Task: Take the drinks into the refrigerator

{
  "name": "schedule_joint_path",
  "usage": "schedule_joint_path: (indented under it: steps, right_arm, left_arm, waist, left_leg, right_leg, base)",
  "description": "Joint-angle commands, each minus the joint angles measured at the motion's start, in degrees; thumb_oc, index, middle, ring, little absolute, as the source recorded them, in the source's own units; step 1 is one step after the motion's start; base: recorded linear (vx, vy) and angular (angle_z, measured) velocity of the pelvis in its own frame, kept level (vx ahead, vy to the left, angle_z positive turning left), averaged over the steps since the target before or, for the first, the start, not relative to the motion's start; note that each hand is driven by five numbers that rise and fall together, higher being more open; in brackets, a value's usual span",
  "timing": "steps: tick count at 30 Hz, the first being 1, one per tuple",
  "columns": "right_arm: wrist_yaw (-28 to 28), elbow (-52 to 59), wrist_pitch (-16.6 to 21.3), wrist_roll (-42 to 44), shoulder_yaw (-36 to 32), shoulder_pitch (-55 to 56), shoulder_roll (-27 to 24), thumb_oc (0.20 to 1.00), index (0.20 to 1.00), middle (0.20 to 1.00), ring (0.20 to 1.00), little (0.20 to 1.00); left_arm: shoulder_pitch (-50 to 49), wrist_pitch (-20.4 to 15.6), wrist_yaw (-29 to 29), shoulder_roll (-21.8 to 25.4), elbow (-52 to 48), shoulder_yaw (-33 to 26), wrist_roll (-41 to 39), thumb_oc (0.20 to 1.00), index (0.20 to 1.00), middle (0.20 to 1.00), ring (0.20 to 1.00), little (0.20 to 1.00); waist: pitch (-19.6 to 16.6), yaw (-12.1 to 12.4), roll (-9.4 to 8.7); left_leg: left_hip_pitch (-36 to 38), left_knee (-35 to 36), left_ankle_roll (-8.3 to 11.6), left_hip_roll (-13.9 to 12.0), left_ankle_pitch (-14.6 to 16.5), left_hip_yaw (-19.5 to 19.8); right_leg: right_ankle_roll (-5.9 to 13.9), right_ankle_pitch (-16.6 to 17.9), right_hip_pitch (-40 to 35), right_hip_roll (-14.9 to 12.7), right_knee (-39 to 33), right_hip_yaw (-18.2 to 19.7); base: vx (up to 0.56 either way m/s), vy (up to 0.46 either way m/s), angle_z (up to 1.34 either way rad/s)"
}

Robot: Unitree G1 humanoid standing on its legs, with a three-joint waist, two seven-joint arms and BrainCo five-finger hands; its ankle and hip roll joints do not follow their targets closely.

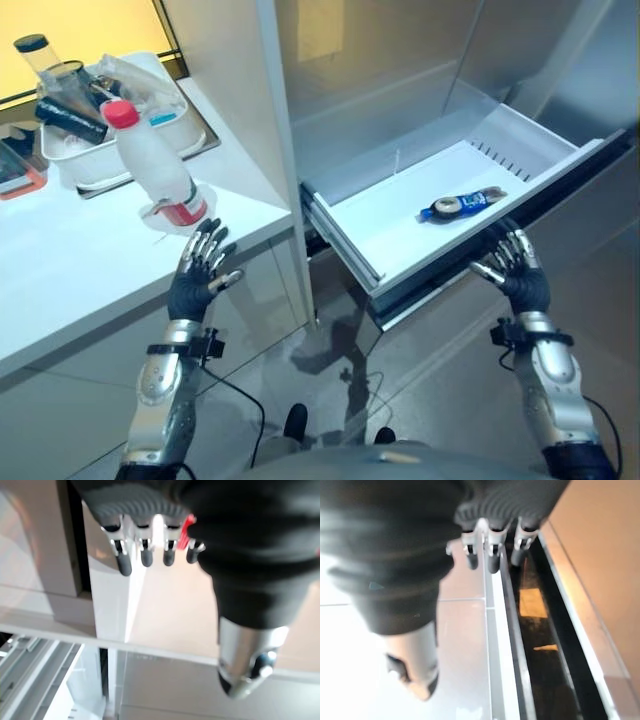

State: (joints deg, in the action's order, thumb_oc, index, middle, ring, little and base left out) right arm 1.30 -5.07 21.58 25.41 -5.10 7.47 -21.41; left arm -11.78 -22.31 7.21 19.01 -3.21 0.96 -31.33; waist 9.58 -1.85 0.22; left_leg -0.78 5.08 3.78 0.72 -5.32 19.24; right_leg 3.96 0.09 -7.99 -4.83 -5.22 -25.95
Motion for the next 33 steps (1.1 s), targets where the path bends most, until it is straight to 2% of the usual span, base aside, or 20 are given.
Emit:
schedule_joint_path:
  steps: [1, 12, 24, 28, 33]
  right_arm:
    - [-0.26, 3.53, 3.92, -1.43, -1.0, -5.29, -1.52, 1.0, 1.0, 1.0, 1.0, 1.0]
    - [0.05, 3.45, 3.76, -1.58, -1.43, -4.93, -1.52, 1.0, 1.0, 1.0, 1.0, 1.0]
    - [0.16, 3.85, 3.59, -2.36, -2.4, -4.71, -1.88, 1.0, 1.0, 1.0, 1.0, 1.0]
    - [1.16, 7.95, 4.27, -2.4, -4.91, -5.29, -3.14, 1.0, 1.0, 1.0, 1.0, 1.0]
    - [2.54, 12.75, 5.63, 2.31, -9.95, -7.88, -5.83, 1.0, 1.0, 1.0, 1.0, 1.0]
  left_arm:
    - [2.45, -2.68, -0.03, 2.64, -2.07, -2.38, -2.03, 1.0, 1.0, 1.0, 1.0, 1.0]
    - [2.52, -2.53, 0.1, 2.53, -2.03, -2.71, -2.17, 1.0, 1.0, 1.0, 1.0, 1.0]
    - [2.21, -2.82, -0.06, 2.38, -2.25, -4.15, -1.71, 1.0, 1.0, 1.0, 1.0, 1.0]
    - [2.02, -3.17, 0.24, 2.25, -3.29, -5.48, -1.33, 1.0, 1.0, 1.0, 1.0, 1.0]
    - [0.08, -3.92, 0.53, 2.44, -8.23, -9.54, -1.81, 1.0, 1.0, 1.0, 1.0, 1.0]
  waist:
    - [0.35, 1.28, -1.86]
    - [0.58, 1.81, -1.89]
    - [0.44, 1.65, -1.93]
    - [0.32, 1.69, -2.02]
    - [0.2, 2.19, -2.59]
  left_leg:
    - [0.55, -1.05, -3.09, 0.85, 3.89, -2.45]
    - [0.86, -1.17, -2.92, 0.68, 4.24, -1.56]
    - [1.32, -1.09, -3.04, 0.26, 4.59, -2.46]
    - [1.42, -0.99, -3.02, 0.07, 4.7, -2.68]
    - [1.38, -0.92, -3.1, -0.01, 4.78, -3.04]
  right_leg:
    - [-0.42, -5.69, 2.9, -2.01, 9.22, 2.08]
    - [-0.75, -7.34, 3.02, -2.02, 11.34, 1.09]
    - [-0.66, -7.36, 3.34, -1.92, 11.49, 1.43]
    - [-0.58, -7.37, 3.26, -1.78, 11.08, 1.74]
    - [-0.55, -6.77, 3.19, -1.64, 9.86, 2.63]
  base:
    - [0.01, -0.012, 0.05]
    - [0.01, -0.009, 0.1]
    - [0.0, -0.002, 0.02]
    - [0.0, 0.0, 0.0]
    - [0.0, 0.0, 0.0]
